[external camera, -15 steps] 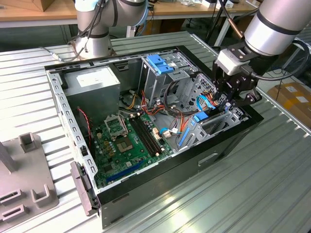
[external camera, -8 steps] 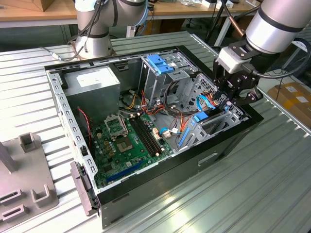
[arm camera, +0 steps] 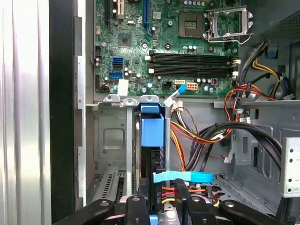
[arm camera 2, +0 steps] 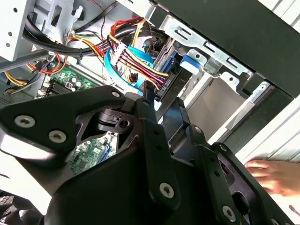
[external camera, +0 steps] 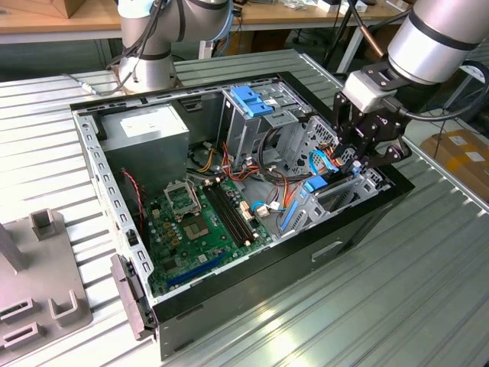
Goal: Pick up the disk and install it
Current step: 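Insert the second disk wire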
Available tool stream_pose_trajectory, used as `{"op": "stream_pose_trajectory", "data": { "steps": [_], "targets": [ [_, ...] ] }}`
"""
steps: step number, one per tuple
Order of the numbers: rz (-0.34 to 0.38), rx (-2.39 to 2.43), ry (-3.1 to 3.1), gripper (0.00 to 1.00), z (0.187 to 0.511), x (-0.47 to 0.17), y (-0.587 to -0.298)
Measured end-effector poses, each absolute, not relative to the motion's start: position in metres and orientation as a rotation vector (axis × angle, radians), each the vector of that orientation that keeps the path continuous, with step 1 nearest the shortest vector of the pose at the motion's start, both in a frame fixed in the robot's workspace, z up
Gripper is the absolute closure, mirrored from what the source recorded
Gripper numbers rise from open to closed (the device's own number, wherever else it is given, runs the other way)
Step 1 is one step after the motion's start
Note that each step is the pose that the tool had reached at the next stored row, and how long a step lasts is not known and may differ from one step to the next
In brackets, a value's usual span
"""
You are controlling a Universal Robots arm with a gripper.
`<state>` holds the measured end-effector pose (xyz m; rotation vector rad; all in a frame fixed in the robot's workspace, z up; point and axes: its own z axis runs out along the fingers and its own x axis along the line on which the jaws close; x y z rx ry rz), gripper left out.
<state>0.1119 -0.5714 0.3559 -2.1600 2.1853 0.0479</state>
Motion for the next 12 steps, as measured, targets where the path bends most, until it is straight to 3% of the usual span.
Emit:
{"op": "stream_pose_trajectory", "data": {
  "steps": [12],
  "targets": [
    [0.046,-2.122,2.222,0.64,0.3558,0.1143,-0.5702]
  ]
}}
